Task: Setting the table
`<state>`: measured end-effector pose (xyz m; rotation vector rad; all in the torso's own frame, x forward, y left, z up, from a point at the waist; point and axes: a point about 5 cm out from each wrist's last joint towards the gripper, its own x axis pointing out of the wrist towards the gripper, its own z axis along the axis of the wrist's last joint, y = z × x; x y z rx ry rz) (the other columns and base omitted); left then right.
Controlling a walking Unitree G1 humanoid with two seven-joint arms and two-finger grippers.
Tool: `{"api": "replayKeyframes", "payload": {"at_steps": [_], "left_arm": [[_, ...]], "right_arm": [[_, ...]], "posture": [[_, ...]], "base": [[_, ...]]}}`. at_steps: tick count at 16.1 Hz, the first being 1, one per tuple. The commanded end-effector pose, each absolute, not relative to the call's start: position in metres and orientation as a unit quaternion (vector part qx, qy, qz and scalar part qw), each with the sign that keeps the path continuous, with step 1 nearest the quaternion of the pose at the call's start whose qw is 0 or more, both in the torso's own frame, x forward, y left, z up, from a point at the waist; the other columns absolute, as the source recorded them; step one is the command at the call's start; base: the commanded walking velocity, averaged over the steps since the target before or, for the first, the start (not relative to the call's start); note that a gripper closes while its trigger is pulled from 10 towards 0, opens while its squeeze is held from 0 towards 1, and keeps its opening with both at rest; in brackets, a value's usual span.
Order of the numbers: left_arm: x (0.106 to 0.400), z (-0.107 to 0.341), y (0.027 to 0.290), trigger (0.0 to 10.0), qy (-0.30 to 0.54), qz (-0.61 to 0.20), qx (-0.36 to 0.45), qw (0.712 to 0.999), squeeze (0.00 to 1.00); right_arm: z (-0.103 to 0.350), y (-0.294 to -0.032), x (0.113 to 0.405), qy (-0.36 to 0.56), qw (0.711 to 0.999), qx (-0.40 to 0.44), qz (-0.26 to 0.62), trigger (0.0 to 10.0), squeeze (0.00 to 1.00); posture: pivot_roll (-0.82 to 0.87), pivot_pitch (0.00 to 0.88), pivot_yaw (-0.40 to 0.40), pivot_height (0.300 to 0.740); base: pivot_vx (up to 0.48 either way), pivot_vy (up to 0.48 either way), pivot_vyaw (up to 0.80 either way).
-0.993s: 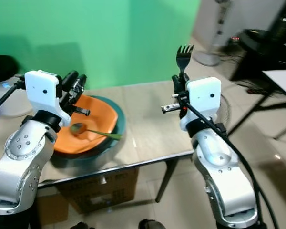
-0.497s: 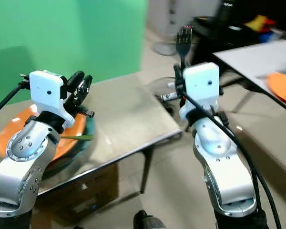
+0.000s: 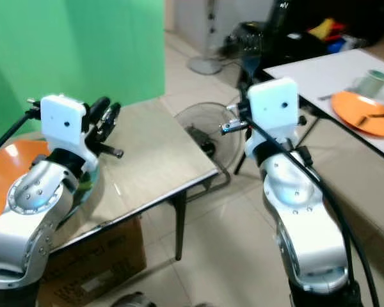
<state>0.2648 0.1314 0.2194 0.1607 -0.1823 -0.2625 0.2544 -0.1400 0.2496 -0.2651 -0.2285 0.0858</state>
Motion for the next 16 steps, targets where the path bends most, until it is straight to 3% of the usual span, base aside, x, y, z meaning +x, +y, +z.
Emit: {"api": "replayKeyframes", "payload": {"at_steps": [1,4,7,9,10,12,13,16], "left_arm": [[0.262,0.218,0.129,10.0,-0.089,-0.131,0.083,0.984,0.00],[0.262,0.214,0.130,10.0,-0.081,-0.131,0.068,0.986,0.00],[0.266,0.202,0.137,10.0,-0.066,-0.105,0.030,0.992,0.00],[0.267,0.192,0.139,10.0,-0.060,-0.105,0.021,0.992,0.00],[0.268,0.187,0.138,10.0,-0.057,-0.114,0.024,0.992,0.00],[0.272,0.172,0.139,10.0,-0.045,-0.116,0.031,0.992,0.00],[0.272,0.171,0.137,10.0,-0.046,-0.125,0.029,0.991,0.00],[0.277,0.167,0.135,10.0,-0.053,-0.137,0.046,0.988,0.00]], "right_arm": [[0.244,-0.147,0.253,-0.096,0.987,-0.128,0.009,10.0,0.00],[0.240,-0.146,0.250,-0.087,0.988,-0.131,0.003,10.0,0.00],[0.221,-0.159,0.243,-0.064,0.996,-0.063,-0.020,10.0,0.00],[0.195,-0.176,0.235,-0.019,0.997,-0.062,-0.044,10.0,0.00],[0.178,-0.185,0.232,-0.015,0.994,-0.103,-0.032,10.0,0.00],[0.128,-0.220,0.233,0.035,0.993,-0.079,-0.081,10.0,0.00],[0.121,-0.224,0.234,0.038,0.992,-0.093,-0.082,10.0,0.00],[0.123,-0.218,0.245,0.024,0.994,-0.072,-0.075,10.0,0.00]], "posture": [[0.18,0.000,-0.041,0.740],[0.16,0.000,-0.023,0.740],[0.12,0.000,0.005,0.740],[0.11,0.000,0.020,0.740],[0.10,0.000,0.020,0.740],[0.07,0.000,0.058,0.740],[0.07,0.000,0.065,0.740],[0.08,0.000,0.055,0.740]], "base": [[0.000,0.000,-0.77],[0.000,0.000,-0.77],[0.000,0.000,-0.77],[0.000,0.000,-0.77],[0.000,0.000,-0.76],[0.000,0.000,-0.76],[0.000,0.000,-0.74],[0.000,0.000,-0.69]]}}
